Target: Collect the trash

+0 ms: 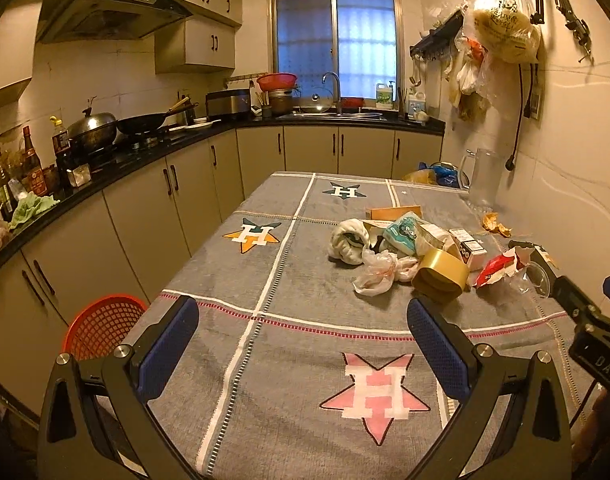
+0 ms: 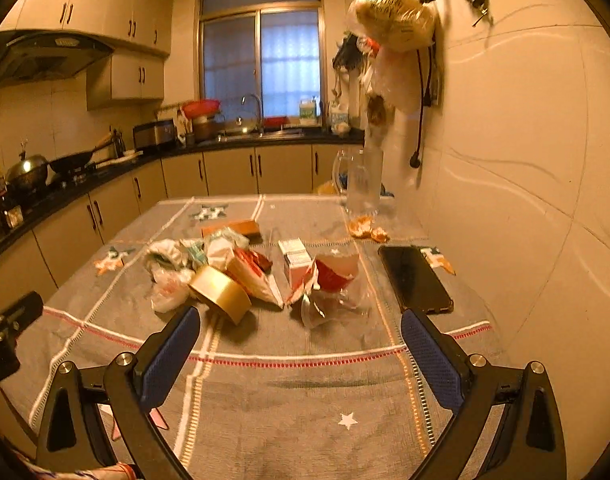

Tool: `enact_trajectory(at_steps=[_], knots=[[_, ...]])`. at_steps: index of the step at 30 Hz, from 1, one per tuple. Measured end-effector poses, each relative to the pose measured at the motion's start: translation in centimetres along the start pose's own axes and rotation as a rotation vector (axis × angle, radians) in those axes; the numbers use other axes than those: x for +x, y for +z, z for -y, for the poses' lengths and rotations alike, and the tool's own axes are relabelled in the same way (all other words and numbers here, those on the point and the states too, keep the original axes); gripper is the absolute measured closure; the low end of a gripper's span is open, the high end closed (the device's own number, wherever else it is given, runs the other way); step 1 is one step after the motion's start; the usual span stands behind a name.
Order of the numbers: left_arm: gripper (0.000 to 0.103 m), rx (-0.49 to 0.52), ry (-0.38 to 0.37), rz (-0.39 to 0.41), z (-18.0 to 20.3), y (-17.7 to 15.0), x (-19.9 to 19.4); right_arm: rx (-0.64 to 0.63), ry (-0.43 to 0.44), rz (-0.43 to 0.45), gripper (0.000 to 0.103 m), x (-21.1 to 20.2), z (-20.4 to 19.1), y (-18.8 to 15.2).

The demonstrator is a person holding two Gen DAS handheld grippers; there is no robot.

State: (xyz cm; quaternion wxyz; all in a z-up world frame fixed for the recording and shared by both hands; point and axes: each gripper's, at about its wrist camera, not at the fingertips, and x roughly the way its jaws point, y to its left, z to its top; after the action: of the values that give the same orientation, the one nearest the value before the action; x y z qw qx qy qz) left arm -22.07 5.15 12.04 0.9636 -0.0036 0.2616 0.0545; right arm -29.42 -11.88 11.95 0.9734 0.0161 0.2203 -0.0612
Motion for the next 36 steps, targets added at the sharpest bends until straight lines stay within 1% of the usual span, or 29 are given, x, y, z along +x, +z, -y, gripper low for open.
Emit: enact_trajectory(at_steps=[5, 18, 24, 36], knots=[[0.0, -0.001, -0.003, -0.007, 0.1, -0.3, -0.1, 0.022, 0.024, 0.004, 0.001, -0.7, 0.0, 0.1], [0.0, 0.008, -0.014, -0.031, 0.3, -0.8, 0.3, 0.033, 0.03, -0.033, 0.001, -0.8, 0.5, -0.4], [0.0, 0.023, -0.023, -0.056, 0.7, -1.2, 0.9, 0.036, 0.031, -0.041, 0.001, -0.5, 0.6, -0.6], [0.0, 0.056, -0.015, -0.114, 1.9, -1.8, 3.1, 0.07, 0.04, -0.091, 0.001, 1.7, 1.9, -1.3]])
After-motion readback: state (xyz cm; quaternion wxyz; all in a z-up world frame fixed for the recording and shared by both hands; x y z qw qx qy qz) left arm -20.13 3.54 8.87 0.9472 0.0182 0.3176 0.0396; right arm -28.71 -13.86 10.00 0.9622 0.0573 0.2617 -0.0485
